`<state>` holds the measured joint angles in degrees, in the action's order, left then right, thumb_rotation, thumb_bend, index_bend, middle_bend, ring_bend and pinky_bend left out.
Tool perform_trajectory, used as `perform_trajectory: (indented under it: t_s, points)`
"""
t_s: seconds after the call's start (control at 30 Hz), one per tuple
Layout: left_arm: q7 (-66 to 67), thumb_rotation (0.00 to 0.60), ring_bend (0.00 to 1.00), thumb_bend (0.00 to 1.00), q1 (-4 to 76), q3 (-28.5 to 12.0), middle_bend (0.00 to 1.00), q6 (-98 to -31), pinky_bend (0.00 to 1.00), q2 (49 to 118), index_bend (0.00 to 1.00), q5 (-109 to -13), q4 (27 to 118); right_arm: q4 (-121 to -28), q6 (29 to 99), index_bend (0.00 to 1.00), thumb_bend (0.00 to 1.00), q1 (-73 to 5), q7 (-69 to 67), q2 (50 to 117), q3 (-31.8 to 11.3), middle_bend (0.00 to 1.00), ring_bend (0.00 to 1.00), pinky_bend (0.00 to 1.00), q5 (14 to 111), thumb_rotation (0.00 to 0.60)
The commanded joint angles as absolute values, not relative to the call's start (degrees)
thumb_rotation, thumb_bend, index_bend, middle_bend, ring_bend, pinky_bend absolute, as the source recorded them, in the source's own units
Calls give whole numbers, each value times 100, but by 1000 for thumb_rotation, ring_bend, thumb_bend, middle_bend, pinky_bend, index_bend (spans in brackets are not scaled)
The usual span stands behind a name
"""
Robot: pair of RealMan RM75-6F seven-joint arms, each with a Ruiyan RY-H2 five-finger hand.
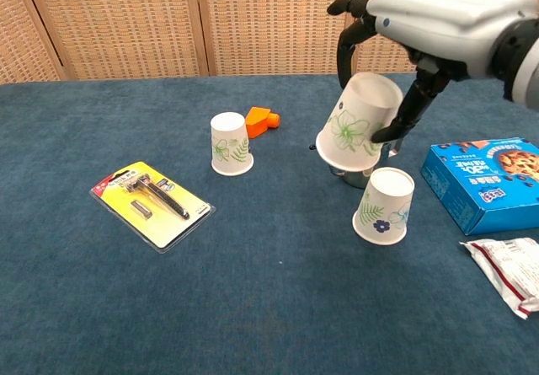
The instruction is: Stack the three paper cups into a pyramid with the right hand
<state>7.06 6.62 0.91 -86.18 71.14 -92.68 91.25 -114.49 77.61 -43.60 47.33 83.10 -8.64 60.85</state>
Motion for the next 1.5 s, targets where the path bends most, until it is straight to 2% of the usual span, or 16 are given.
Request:
perform_trajectory:
  t_s: [0.03, 0.47, 1.5]
  points:
    - [704, 600, 0, 285, 660, 93, 0, -8627, 0, 7113, 23, -9283, 9126, -11177, 7653, 480, 71, -4377, 4722, 8664, -807, 22, 0, 0, 5994, 600]
    - [684, 600, 0, 285, 662, 72, 0, -8607, 0, 7113, 23, -9246, 9101, -10343, 7456, 480, 71, -4325, 4587, 9366, -750, 22, 0, 0, 5924, 600]
    - [760, 600, 0, 285, 654, 79, 0, -8595, 0, 7115, 23, -9259, 9137, -9361, 6933, 480, 71, -4365, 4260, 10111, -967, 22, 0, 0, 5858, 600]
